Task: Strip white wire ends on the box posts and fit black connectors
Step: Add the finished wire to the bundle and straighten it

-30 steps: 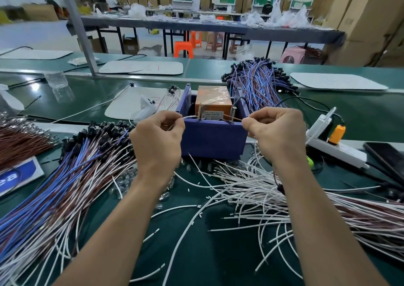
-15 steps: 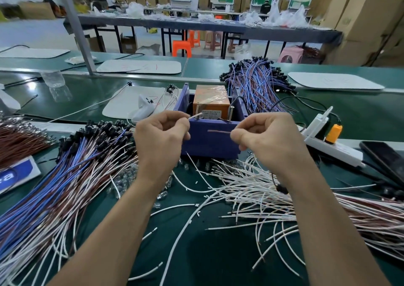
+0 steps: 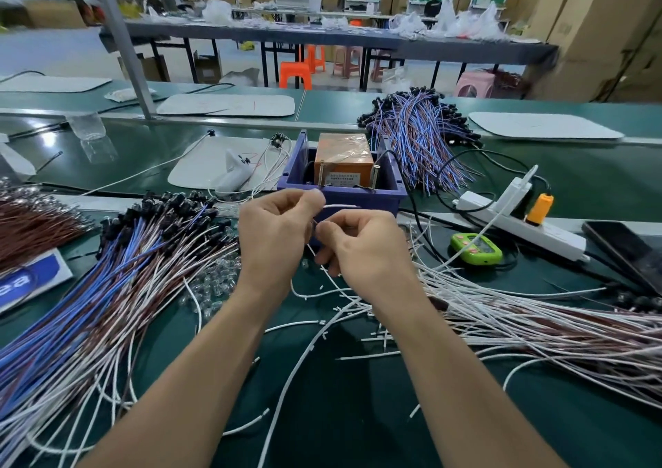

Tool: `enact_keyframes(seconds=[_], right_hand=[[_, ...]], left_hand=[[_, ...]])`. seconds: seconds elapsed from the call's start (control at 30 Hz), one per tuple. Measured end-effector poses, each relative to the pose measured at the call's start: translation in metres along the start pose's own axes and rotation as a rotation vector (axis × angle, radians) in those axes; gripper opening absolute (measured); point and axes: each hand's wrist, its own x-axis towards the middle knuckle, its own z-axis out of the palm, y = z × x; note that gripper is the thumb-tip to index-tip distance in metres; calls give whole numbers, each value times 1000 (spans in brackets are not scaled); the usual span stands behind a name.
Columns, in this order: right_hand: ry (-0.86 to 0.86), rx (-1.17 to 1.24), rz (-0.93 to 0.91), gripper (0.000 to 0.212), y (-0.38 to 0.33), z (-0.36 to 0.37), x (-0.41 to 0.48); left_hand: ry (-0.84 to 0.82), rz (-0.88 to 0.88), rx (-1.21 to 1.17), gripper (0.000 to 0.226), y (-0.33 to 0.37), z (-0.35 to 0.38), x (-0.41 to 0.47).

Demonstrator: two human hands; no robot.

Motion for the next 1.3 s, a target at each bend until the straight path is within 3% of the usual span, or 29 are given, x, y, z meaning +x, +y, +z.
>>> enact_keyframes(seconds=[0.17, 0.3, 0.37, 0.47, 0.6, 0.7, 0.77, 0.83, 0.87, 0.93, 1.0, 1.07, 1.13, 1.2, 1.3], right_hand=[[-144, -87, -32, 6, 2, -11, -6], [-280, -590, -4, 39, 12, -39, -19], [-242, -764, 31, 36, 16, -44, -24], [-166, -685, 28, 22, 23, -49, -27], [-256, -418, 35, 17, 25, -64, -28], [-293, -154, 50, 22, 27, -75, -27], [-256, -54, 43, 36, 31, -78, -25], [-248, -77, 23, 40, 37, -75, -26], [-249, -109, 9, 38, 39, -71, -27], [-244, -194, -27, 28, 43, -62, -29], [-224, -252, -56, 21, 45, -57, -29], [-231, -221, -84, 18, 46, -59, -31], [-259, -190, -109, 21, 49, -67, -35], [-213, -130, -99, 18, 51, -76, -39], [-43, 10, -41, 5, 55, -85, -37]], left_hand=[[35, 33, -16, 23, 3, -6, 5], [59, -70, -251, 22, 10, -22, 13], [96, -124, -345, 18, 11, -28, 17], [155, -167, -398, 17, 11, -33, 21], [249, -138, -292, 27, 14, -41, 22], [456, -86, -9, 23, 19, -52, 25], [680, -28, 461, 26, 23, -65, 28], [787, 177, 974, 43, 27, -76, 27], [802, 340, 1093, 44, 31, -76, 24], [691, 688, 1081, 31, 37, -60, 11], [226, 837, 1013, 14, 34, -32, -8], [-382, 613, 1003, 19, 26, -6, -30], [-698, 284, 961, 28, 16, 7, -39], [-788, 105, 839, 28, 8, 7, -38], [-774, 0, 690, 24, 3, -1, -30]])
